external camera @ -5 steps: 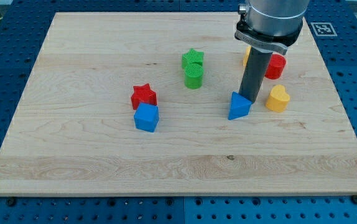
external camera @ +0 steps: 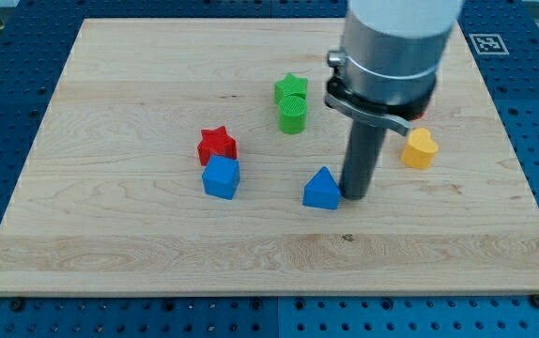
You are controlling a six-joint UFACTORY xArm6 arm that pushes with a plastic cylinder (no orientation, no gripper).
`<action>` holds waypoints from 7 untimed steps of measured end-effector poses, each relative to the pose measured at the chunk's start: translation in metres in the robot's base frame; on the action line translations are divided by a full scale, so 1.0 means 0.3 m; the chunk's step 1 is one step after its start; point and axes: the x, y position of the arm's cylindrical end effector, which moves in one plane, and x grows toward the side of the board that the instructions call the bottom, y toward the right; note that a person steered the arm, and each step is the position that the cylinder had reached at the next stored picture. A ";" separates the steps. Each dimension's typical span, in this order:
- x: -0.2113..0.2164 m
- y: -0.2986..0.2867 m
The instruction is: Move the blue triangle into the blue cube
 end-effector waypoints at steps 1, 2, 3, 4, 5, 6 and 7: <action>0.014 0.011; 0.016 0.011; 0.047 0.010; 0.048 0.010; 0.037 0.007; 0.018 -0.031; 0.018 -0.064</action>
